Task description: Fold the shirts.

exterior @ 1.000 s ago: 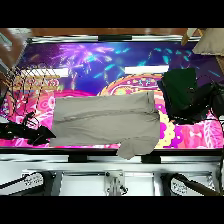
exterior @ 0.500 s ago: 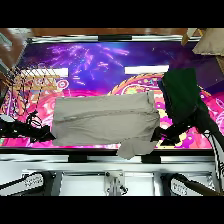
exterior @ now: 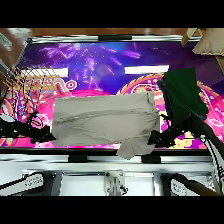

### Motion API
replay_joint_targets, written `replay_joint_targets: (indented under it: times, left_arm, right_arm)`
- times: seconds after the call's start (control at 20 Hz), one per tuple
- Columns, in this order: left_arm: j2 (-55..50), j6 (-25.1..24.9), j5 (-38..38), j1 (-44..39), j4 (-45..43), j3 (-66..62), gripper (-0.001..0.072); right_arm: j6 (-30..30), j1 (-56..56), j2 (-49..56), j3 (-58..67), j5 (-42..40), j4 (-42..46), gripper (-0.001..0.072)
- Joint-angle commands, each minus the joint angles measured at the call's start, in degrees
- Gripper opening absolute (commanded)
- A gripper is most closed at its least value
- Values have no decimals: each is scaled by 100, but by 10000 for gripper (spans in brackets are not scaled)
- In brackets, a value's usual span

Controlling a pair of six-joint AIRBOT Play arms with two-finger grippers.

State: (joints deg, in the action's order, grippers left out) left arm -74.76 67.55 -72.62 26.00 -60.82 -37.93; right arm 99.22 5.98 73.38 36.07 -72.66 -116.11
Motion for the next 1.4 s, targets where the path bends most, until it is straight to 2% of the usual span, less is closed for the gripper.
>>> replay_joint_targets:
  times: [0.0, 0.15, 0.35, 0.45, 0.55, 0.75, 1.0, 1.25, 1.3, 1.35]
  left_arm:
    - [4, 0, 4, -2, 2, -7, 34]
    - [4, 2, -11, -2, 2, -7, 34]
    - [20, -291, -7, 4, 101, -155, 34]
    - [164, -1268, -162, 4, 870, -391, 34]
    - [245, -1362, -153, 4, 1456, -861, 33]
    - [111, -780, 291, -17, 1631, -1982, 32]
    - [-702, -7, 793, -308, 1631, -2728, 34]
    - [-1440, 439, 1257, -614, 1631, -2898, 35]
    - [-1530, 483, 1266, -638, 1628, -2898, 36]
    - [-1593, 531, 1266, -645, 1628, -2898, 81]
  right_arm:
    - [-151, -13, -4, -24, 625, -299, 391]
    - [-199, -13, -7, -17, 466, -367, 74]
    - [151, -9, -612, 46, 188, -367, 70]
    - [173, -9, -1064, 317, 201, -382, 70]
    - [-81, -9, -1307, 844, 413, -376, 70]
    - [-417, -11, -826, 2107, 1377, -393, 69]
    - [-501, -11, 935, 3528, 1491, -527, 70]
    - [-603, -15, 1888, 3814, 1921, -734, 81]
    - [-601, -15, 1993, 3814, 2013, -804, 103]
    - [-597, -15, 2068, 3814, 2072, -839, 249]
